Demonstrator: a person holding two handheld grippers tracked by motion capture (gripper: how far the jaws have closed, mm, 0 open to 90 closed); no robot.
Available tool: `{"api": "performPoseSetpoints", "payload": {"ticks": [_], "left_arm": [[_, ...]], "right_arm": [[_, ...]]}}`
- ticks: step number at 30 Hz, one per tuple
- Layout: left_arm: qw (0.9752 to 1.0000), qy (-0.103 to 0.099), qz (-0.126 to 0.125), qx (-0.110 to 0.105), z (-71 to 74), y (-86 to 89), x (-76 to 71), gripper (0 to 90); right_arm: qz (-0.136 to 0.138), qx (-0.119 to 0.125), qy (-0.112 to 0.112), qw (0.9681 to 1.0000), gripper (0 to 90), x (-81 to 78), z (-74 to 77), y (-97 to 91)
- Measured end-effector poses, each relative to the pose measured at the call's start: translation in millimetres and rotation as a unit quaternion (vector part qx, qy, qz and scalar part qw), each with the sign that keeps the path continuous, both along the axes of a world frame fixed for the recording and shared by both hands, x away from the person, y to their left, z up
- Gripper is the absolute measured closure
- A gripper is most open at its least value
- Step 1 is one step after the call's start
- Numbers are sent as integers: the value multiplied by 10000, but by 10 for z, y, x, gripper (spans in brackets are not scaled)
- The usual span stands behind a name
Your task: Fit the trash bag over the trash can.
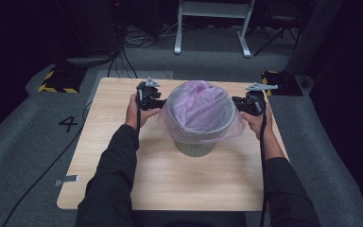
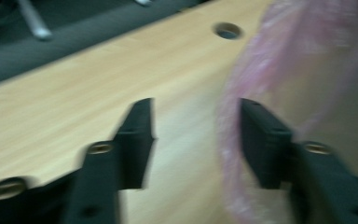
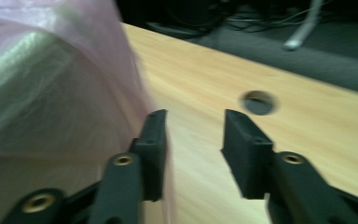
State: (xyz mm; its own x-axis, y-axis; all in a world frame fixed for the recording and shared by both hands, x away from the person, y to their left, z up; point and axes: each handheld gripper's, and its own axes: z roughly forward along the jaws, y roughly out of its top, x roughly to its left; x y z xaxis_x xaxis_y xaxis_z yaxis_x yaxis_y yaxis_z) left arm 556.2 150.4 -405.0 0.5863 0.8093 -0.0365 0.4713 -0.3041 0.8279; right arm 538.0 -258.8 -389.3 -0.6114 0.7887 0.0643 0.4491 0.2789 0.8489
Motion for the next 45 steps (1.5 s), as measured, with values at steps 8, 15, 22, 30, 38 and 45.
{"api": "performPoseSetpoints", "payload": {"ticks": [8,15,22,30,38,45], "left_arm": [[9989,-464,2,104,429,254,-252,215],[9965,-692,-460,95,478,359,-680,192],[9899,-686,-1234,111,253,195,-1169,160],[9857,-563,-1540,400,19,-86,-1382,157],[9823,-776,-1514,784,-71,-239,-1283,480],[9788,-901,-1671,772,-53,-169,-1313,899]], "right_arm": [[-61,-633,-412,9971,430,-193,278,-142],[339,-615,-587,9958,386,-520,396,-314],[945,-529,-735,9914,293,-936,350,-417],[1279,-1268,-1040,9781,297,-1229,177,-170],[636,-1899,-1664,9655,657,-1178,-40,88],[843,-1420,-1705,9714,900,-1216,-132,-42]]}}
